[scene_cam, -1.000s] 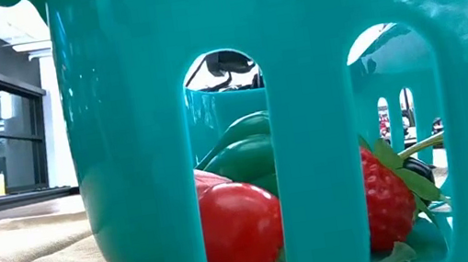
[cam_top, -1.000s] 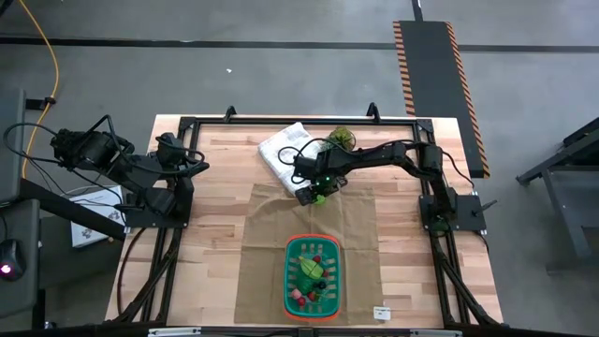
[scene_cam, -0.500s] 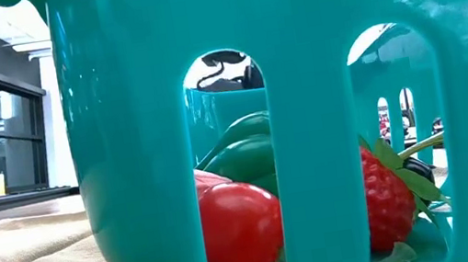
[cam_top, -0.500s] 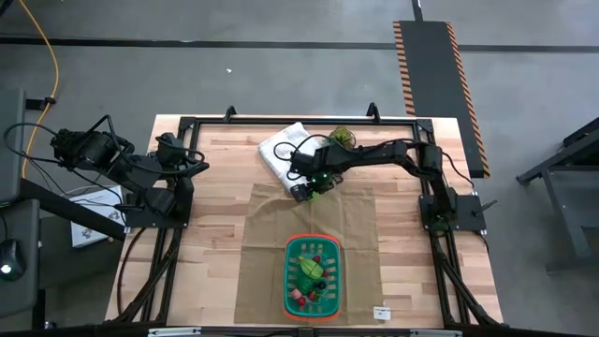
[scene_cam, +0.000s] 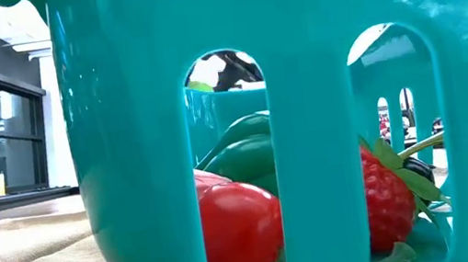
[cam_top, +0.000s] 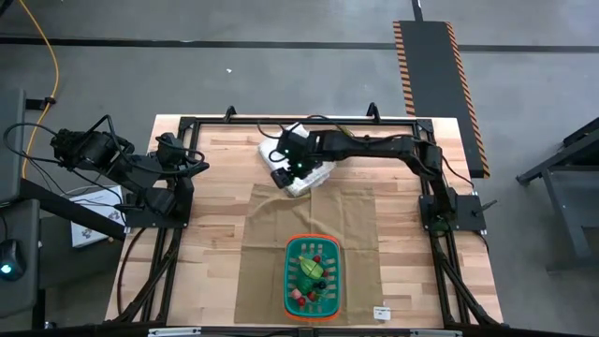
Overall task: Pick and placing Produce into tupperware
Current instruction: Put the green cabbage into the blue bin
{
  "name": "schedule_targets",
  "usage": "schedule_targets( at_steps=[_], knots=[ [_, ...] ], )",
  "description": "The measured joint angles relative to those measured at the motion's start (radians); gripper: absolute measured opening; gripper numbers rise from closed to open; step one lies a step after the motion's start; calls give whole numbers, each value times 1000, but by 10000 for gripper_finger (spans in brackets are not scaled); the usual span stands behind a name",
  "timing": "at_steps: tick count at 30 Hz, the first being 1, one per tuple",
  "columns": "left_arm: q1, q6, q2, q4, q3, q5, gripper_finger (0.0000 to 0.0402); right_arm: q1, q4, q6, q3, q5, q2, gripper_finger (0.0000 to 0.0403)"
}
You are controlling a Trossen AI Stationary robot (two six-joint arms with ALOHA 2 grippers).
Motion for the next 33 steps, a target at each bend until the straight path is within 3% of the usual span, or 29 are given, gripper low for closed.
schedule_targets(
  at_steps=[10,25,33],
  knots=[
    [0,0,0,0,0,0,1,-30,-9,-107,173,1,0,216],
    [0,0,0,-12,0,9,1,-66,-24,-314,504,-165,-3,216],
    [0,-1,0,-27,0,34,1,-82,20,-339,463,-188,-135,216]
  ],
)
